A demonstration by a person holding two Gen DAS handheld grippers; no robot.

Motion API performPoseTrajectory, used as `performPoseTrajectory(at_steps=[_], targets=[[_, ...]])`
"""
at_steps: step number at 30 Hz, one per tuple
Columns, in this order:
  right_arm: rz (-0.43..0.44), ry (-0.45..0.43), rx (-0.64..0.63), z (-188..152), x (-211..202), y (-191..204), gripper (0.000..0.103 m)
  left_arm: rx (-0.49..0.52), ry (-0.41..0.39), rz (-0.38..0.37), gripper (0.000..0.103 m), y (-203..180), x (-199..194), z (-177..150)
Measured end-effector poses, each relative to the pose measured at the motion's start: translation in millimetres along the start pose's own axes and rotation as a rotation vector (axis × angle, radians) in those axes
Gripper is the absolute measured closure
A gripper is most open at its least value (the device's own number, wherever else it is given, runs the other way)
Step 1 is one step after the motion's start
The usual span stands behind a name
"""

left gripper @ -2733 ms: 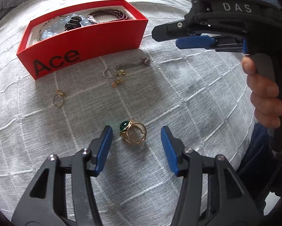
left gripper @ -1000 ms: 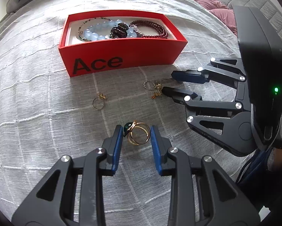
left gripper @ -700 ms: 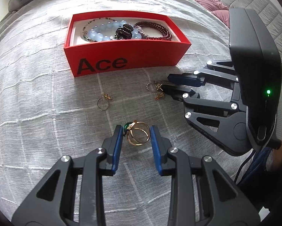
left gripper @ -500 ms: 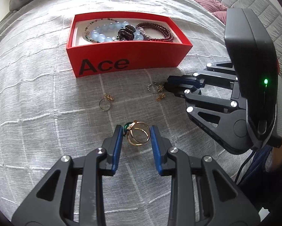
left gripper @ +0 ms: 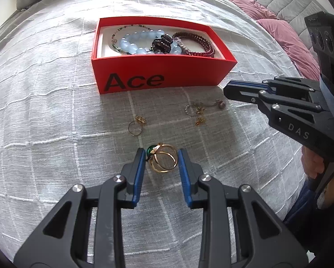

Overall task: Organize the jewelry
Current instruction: 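Close the right tool on the pearl earring while the left tool holds the green-stone ring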

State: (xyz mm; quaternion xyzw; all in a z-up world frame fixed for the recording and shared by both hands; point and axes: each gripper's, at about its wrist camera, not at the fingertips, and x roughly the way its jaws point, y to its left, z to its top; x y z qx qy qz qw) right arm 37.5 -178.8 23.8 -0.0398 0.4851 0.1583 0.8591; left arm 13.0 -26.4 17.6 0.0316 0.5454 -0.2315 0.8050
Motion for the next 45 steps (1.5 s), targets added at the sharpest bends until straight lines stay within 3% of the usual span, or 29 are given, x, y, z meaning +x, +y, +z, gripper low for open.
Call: performPoseTrajectory(at_steps=[13, 17, 23, 37, 45], targets=[[0.065, -0.058, 0.115, -3.6, -20.9, -18.2, 0.099, 0.001, 0.002, 0.003, 0.071, -0.1, 2.1, 2.7], [0.032, -0.050, 0.023, -6.4, -13.8, -4.7, 0.098, 0.008, 0.006, 0.003, 0.071, -2.6, 3.0, 1.0], [-0.035, 0.057, -0.081, -14.9, 21.4, 16.0, 0.093, -0.006, 0.006, 0.010, 0.071, -1.5, 3.4, 0.6], [-0.147, 0.063, -0.272, -18.9, 43.6, 41.0, 0.087, 0.004, 0.012, 0.003, 0.071, -1.5, 2.2, -2.1], [-0.128, 0.052, -0.290, -17.7, 49.1, 41.8, 0.087, 0.005, 0.015, 0.004, 0.071, -4.0, 1.6, -4.7]])
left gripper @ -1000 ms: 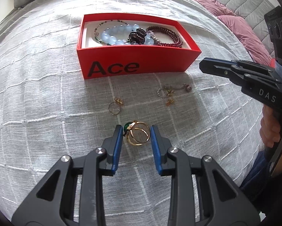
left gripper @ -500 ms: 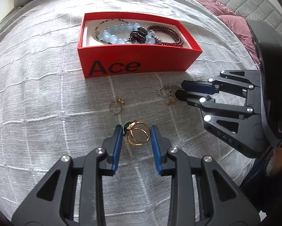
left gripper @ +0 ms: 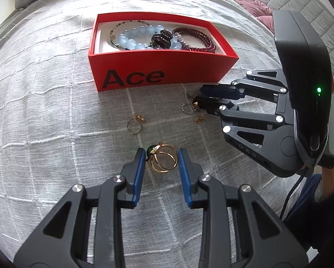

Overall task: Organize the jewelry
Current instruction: 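Close the right tool on the pearl earring while the left tool holds the green-stone ring, then carry the green-stone ring and pearl earring into the red box and open both tools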

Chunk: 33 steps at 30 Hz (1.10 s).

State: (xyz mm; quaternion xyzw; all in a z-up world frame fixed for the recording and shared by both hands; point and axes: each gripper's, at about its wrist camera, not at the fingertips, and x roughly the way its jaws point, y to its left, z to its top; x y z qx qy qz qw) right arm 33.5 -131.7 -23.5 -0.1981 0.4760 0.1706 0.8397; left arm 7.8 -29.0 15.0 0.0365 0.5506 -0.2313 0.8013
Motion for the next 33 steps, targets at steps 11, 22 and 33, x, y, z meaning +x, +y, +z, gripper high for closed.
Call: performPoseTrajectory(at_steps=[11, 22, 33], targets=[[0.066, -0.036, 0.100, 13.9, -13.9, -6.0, 0.099, -0.019, -0.003, 0.009, 0.071, 4.8, 5.0, 3.4], [0.209, -0.161, 0.274, 11.1, -56.0, -39.5, 0.099, -0.034, -0.040, -0.002, 0.071, 10.3, -3.9, 3.2], [0.244, -0.239, 0.327, 6.5, -83.7, -44.9, 0.099, -0.059, -0.139, -0.024, 0.071, 23.6, -22.7, 20.6]])
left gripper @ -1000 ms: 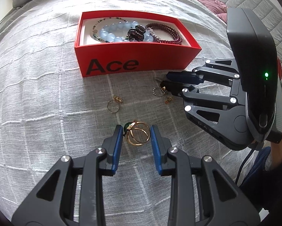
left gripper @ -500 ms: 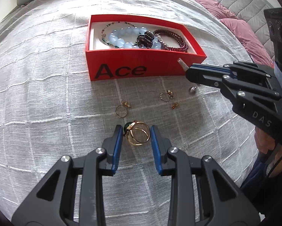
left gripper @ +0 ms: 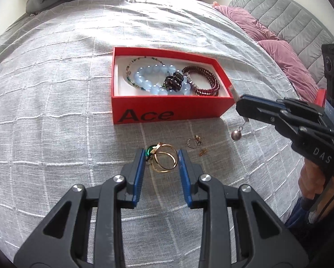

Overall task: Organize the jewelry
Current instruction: 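Carry the green-stone ring and pearl earring into the red box and open both tools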

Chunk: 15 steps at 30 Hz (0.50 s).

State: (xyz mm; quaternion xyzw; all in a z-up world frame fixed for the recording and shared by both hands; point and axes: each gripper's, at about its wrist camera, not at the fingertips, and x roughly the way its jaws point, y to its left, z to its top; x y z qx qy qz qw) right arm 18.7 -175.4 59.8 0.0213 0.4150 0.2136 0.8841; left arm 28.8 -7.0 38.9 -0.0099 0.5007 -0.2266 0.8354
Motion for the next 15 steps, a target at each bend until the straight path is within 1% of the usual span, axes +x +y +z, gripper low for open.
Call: performPoseTrajectory(at_steps=[5, 10, 15], targets=[[-0.002, -0.020, 0.020, 2.2, -5.0, -3.1, 0.099, -0.039, -0.033, -0.018, 0.071, 6.1, -6.9, 13.7], [-0.016, -0.045, 0.058, 8.1, -9.0, -10.1, 0.099, -0.064, -0.071, -0.016, 0.071, 11.0, -16.0, 33.4], [-0.035, -0.063, 0.132, 18.3, -6.7, -23.6, 0.099, -0.142, -0.065, -0.090, 0.071, 14.1, -7.9, 54.8]])
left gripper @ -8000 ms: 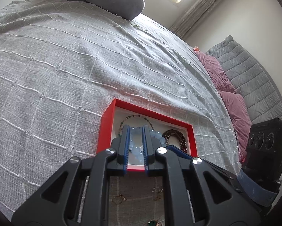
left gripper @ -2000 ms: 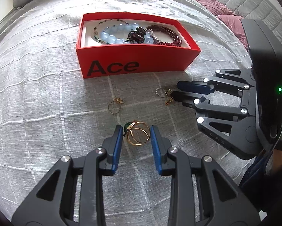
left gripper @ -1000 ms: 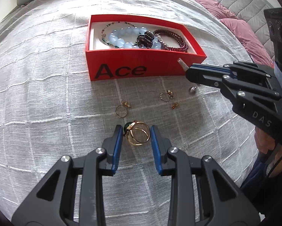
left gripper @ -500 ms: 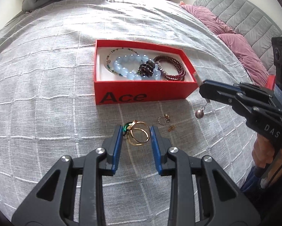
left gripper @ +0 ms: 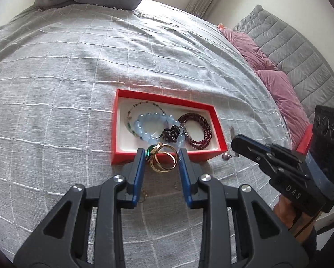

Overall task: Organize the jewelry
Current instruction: 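Carry the green-stone ring and pearl earring into the red box and open both tools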

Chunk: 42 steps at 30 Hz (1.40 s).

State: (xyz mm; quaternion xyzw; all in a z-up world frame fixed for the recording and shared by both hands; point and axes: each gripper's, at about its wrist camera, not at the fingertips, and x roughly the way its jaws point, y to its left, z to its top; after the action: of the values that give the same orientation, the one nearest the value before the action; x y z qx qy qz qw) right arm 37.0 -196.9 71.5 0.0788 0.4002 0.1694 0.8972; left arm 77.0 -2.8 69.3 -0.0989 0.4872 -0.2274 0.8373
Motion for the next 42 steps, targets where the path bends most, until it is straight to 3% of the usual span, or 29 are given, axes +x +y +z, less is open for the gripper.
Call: performPoseTrajectory(at_steps=[8, 13, 29, 31, 42], targets=[[-0.056, -0.034, 0.072, 15.9, 8.7, -5.0, 0.099, -0.119, -0.008, -0.006, 0.071, 12.7, 17.8, 16.7], [-0.082, -0.028, 0.113, 21.6, 22.0, -11.6, 0.099, -0.114, -0.016, 0.028, 0.071, 12.3, 28.7, 17.8], [-0.137, -0.016, 0.113, 21.6, 36.5, -12.6, 0.097, -0.117, -0.019, 0.008, 0.071, 13.3, 38.8, 22.1], [-0.151, -0.008, 0.103, 22.1, 36.0, -10.5, 0.085, -0.109, -0.026, 0.003, 0.071, 12.1, 36.2, 22.9], [-0.153, -0.038, 0.120, 22.2, 15.6, -15.0, 0.081, -0.111, -0.044, 0.022, 0.071, 15.4, 22.7, 21.0]])
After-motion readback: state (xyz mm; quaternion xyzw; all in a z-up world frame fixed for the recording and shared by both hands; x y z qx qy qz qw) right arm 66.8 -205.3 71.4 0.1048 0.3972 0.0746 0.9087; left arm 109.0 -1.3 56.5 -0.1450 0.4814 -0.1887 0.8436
